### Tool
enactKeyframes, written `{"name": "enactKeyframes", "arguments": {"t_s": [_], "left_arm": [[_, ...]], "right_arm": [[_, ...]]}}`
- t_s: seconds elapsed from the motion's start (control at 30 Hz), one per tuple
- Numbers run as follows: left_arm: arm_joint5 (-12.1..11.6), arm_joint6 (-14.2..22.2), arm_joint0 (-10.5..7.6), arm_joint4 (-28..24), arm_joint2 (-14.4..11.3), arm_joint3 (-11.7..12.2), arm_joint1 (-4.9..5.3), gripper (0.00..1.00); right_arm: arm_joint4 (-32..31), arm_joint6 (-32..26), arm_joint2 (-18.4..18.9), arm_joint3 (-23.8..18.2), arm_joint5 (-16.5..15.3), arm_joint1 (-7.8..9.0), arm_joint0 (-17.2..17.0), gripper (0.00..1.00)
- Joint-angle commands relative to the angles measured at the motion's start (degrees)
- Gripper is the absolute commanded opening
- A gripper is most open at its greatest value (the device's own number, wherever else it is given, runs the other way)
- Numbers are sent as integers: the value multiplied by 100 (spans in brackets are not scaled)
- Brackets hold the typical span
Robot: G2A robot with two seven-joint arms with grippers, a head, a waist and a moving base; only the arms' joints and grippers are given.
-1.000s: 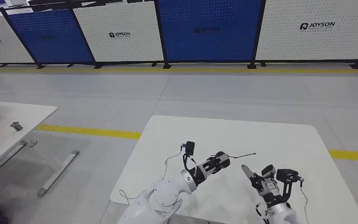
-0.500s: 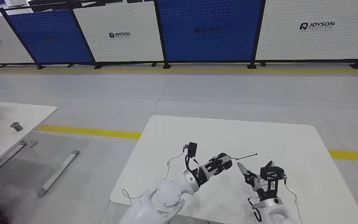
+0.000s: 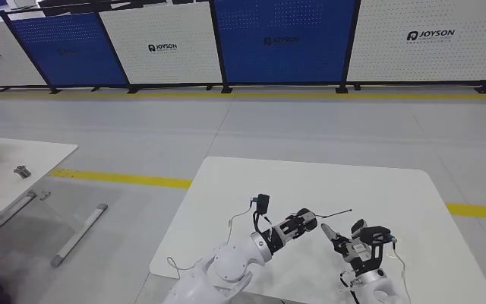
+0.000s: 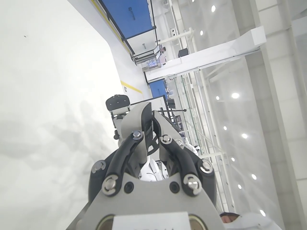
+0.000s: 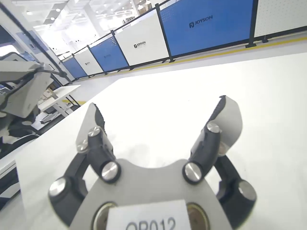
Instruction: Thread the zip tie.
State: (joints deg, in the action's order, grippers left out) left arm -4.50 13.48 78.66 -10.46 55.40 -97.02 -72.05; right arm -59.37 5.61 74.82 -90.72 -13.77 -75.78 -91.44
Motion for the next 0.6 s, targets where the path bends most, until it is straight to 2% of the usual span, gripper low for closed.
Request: {"name": "enactKeyframes", "arguments": {"t_s": [0.0,0.1,0.2,0.33,0.4,0.43,0.5,0.53,0.57], "left_arm": [[1,-1,0,0,1,0,0,0],[1,-9,3,1,-1,0,0,0],[11,-60,2,28,-27,8,-7,0],[16,-101,-12,38,-62,11,-17,0],[21,-124,-17,70,-75,-1,-20,0],[21,-134,-17,89,-77,-7,-20,0],[26,-155,-13,118,-80,-14,-20,0],[32,-163,-10,130,-81,-18,-20,0],[39,-166,-9,140,-81,-21,-20,0]], "right_arm": [[-7,5,-3,-1,6,-1,-1,100],[2,54,-21,-34,-19,-2,-3,100],[163,472,-22,-100,-283,-2,-122,100],[59,726,-51,-104,-66,-13,-170,100],[12,686,-124,-65,0,-22,-140,80],[10,662,-144,-49,11,-24,-124,62],[22,561,-191,-20,-60,-24,-92,36],[47,507,-203,-10,-115,-22,-73,34],[63,445,-219,-7,-184,-19,-62,36]]}}
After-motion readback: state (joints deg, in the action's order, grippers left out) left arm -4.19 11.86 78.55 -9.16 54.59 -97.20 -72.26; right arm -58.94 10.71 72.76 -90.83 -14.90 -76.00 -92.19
